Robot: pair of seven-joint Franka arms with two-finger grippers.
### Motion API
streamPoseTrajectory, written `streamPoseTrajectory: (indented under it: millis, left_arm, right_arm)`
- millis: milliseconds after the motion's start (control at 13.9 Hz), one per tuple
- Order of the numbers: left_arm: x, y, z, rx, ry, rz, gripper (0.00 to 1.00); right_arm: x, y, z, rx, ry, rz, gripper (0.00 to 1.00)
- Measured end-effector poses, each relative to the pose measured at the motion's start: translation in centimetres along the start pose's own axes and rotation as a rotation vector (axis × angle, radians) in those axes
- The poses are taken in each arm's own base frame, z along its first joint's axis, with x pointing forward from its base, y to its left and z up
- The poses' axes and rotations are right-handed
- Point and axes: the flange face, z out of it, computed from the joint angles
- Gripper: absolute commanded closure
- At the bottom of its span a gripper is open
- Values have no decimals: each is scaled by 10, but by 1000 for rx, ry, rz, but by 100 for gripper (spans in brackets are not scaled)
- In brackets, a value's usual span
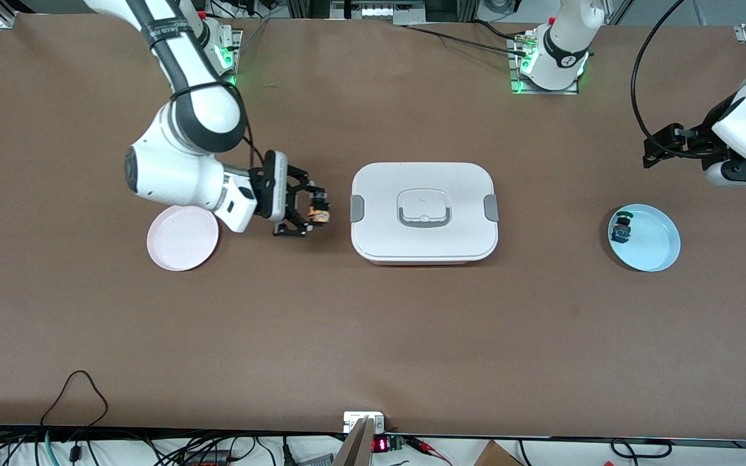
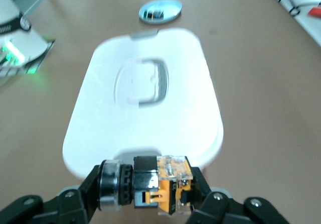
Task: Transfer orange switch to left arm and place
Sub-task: 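Lift the switch over the white box with the right gripper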
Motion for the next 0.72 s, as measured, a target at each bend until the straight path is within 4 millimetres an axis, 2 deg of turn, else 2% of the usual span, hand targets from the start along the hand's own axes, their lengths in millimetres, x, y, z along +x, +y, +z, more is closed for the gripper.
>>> streamPoseTrajectory:
  millis: [216, 504, 720]
  left_arm:
    - [0, 6, 8, -52, -41, 6, 0]
    - [-3, 25, 39, -205, -217, 27, 0]
    - [3, 39, 50, -386, -269, 36, 0]
  right_arm:
    - [46, -21, 23, -9, 64, 32, 99]
    - [103, -57, 56, -61, 265, 139, 99]
    - [143, -78, 64, -81, 379, 192, 98]
